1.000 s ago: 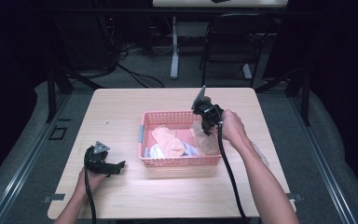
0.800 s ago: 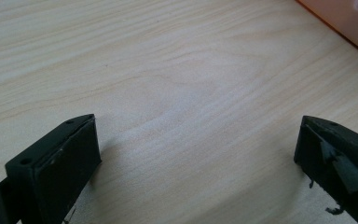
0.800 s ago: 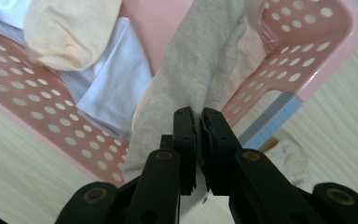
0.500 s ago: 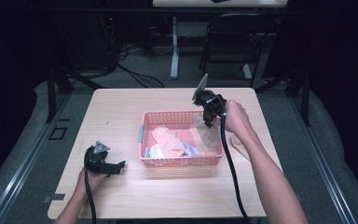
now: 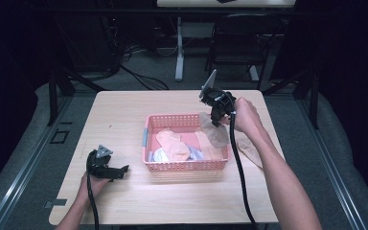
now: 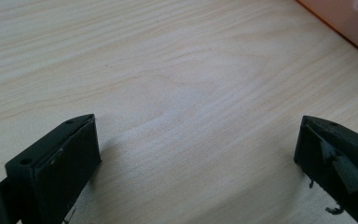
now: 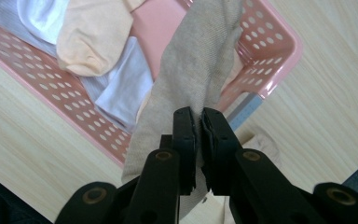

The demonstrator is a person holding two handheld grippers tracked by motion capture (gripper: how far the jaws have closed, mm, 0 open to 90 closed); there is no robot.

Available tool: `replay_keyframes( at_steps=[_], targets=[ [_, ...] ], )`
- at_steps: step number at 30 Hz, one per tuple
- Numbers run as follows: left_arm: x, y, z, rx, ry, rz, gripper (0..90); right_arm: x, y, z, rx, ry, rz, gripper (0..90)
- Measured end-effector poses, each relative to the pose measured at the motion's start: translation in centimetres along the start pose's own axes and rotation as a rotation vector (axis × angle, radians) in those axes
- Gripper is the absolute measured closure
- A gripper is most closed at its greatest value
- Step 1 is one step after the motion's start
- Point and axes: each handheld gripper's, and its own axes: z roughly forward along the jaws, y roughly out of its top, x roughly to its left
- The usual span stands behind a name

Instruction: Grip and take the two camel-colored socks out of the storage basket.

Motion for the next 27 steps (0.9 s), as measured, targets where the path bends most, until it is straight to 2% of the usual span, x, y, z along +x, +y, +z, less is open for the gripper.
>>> replay_keyframes(
  at_steps=[9,12,22,25,27],
  targets=[
    [0.0,0.0,0.0,0.0,0.0,0.0,0.0,-1.7,-2.1,-1.5,-0.031,-0.022,0.05,84.1],
    [0.0,0.0,0.0,0.0,0.0,0.0,0.0,-2.5,-3.0,-1.9,-0.026,-0.025,0.07,84.0],
    [0.0,0.0,0.0,0.002,0.0,-0.001,0.0,-5.5,-6.8,-2.3,-0.025,-0.056,0.156,84.0],
    [0.0,0.0,0.0,0.002,-0.001,-0.002,0.0,-6.5,-8.4,-1.9,-0.035,-0.063,0.197,84.1],
    [0.0,0.0,0.0,0.002,0.0,-0.002,0.0,-7.1,-9.1,-1.7,-0.026,-0.062,0.207,83.9]
  ],
)
